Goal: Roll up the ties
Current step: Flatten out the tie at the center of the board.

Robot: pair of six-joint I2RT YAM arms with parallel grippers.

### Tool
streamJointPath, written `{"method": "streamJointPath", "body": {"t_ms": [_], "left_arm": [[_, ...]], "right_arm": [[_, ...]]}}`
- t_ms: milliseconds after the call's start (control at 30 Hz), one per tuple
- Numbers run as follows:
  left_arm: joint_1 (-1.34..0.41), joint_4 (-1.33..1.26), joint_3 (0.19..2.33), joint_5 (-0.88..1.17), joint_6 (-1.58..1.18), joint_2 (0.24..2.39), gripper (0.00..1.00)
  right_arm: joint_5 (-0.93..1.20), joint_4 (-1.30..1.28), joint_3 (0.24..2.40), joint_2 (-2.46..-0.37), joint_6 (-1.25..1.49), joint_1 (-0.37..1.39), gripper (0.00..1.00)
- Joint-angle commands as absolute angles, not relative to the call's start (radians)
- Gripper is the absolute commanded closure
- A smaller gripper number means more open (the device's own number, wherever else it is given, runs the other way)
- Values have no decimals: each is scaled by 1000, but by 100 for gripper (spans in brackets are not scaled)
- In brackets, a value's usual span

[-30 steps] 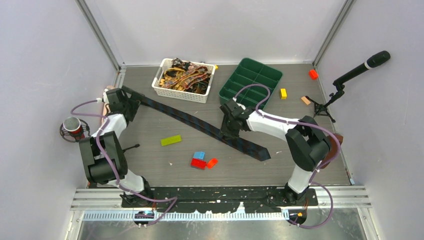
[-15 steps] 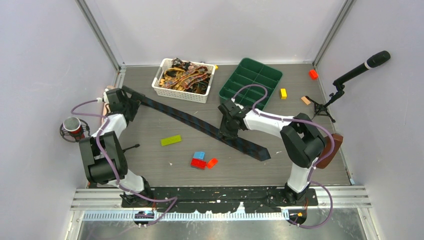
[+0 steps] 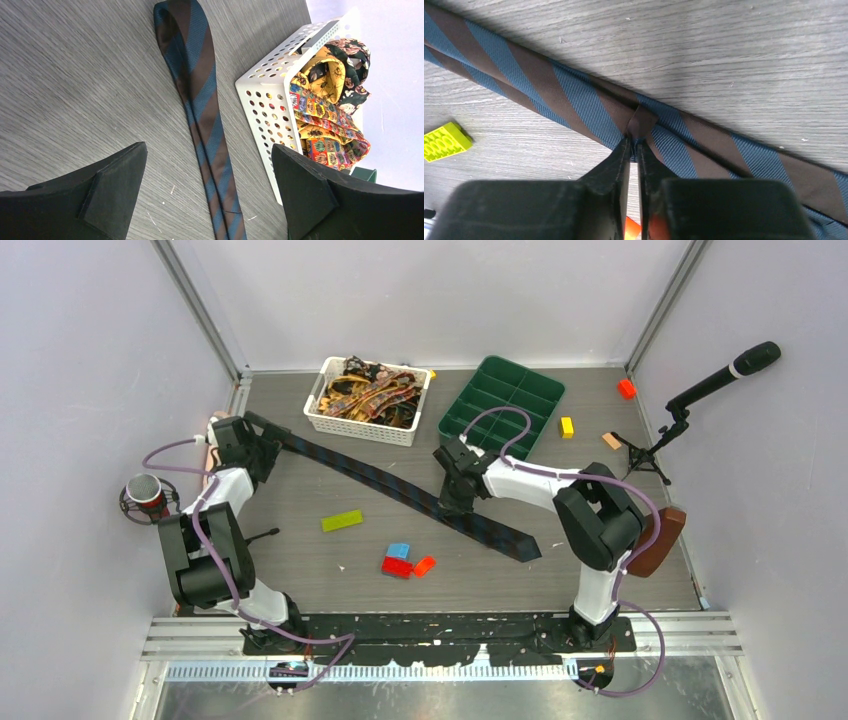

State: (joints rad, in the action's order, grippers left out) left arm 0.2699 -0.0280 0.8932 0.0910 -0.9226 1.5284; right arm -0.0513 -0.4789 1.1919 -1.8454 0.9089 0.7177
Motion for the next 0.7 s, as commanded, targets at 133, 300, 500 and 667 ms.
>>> {"method": "streamJointPath", "body": {"t_ms": [133,300,500,667], "left_arm": [[268,-52,902,106,-899,1517,0],[268,-49,902,110,-895,1508,0],[268,-150,871,168,-909,1519,0],[268,-158,877,171,-916,1532,0]], "right_arm": [[-133,-498,1192,-1818,894,718,100],[-258,-587,1151,-1741,903,718,100],[-426,-818,1138,-1694,965,718,100],[-539,-892,1052,-1600,1031,717,100]]}}
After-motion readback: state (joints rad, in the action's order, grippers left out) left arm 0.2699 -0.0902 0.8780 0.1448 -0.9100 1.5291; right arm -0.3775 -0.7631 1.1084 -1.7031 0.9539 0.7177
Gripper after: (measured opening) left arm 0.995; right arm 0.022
